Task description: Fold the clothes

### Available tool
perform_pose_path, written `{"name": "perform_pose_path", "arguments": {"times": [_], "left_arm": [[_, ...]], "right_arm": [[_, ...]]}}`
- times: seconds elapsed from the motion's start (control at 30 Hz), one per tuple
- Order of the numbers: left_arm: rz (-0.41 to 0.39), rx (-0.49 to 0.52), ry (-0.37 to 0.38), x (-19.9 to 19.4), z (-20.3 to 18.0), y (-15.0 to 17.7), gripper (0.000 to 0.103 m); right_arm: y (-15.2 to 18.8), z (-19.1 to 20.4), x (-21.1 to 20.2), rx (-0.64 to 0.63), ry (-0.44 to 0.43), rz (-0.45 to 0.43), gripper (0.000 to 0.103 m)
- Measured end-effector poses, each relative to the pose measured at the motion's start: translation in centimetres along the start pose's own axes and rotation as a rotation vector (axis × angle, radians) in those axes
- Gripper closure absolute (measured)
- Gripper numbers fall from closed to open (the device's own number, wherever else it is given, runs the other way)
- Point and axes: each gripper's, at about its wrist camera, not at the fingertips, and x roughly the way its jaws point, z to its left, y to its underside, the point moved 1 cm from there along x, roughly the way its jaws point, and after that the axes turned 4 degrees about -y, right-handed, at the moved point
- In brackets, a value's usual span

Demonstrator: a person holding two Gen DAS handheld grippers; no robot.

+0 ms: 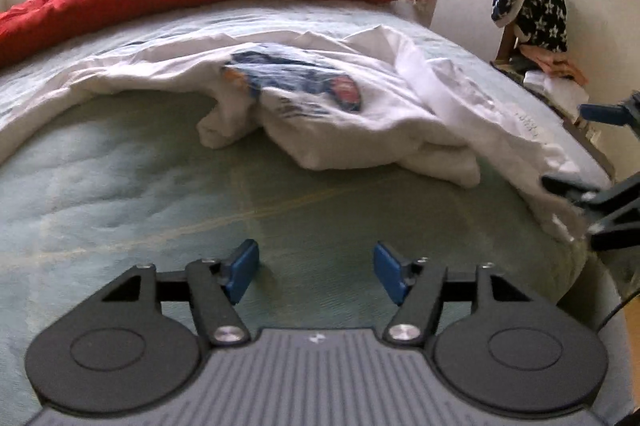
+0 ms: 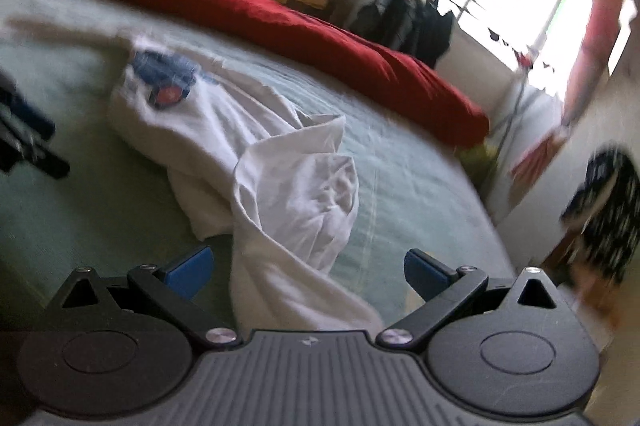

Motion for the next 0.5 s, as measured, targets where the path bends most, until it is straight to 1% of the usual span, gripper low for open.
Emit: {"name": "perform_pose_path", "arguments": {"times": [0.13,0.27,0.33,0.5], "left_arm": [[-0.016,-0.02,-0.024,0.7,-0.7,0.0,0.035],[-0.023,-0.011,-0.056,1.1,-1.3,-0.3,0.034],[-0.025,-0.009,-0.058,1.2,-1.4,-0.4,0.033],[-0.031,-0.028,-0.051,1.8,-1.5,-0.7,0.031]], "right_arm": [[-0.4,1.7,2.1,-0.147,0.058,0.005,0.0],[-0.5,2.7,4.6,-0.235,0.15,0.031,0.0],[-0.5,2.4,5.4,-0.246,0.191,0.038,0.0],[-0.6,0.4,6.8,-0.225,0.283,0.067,0.0]]}}
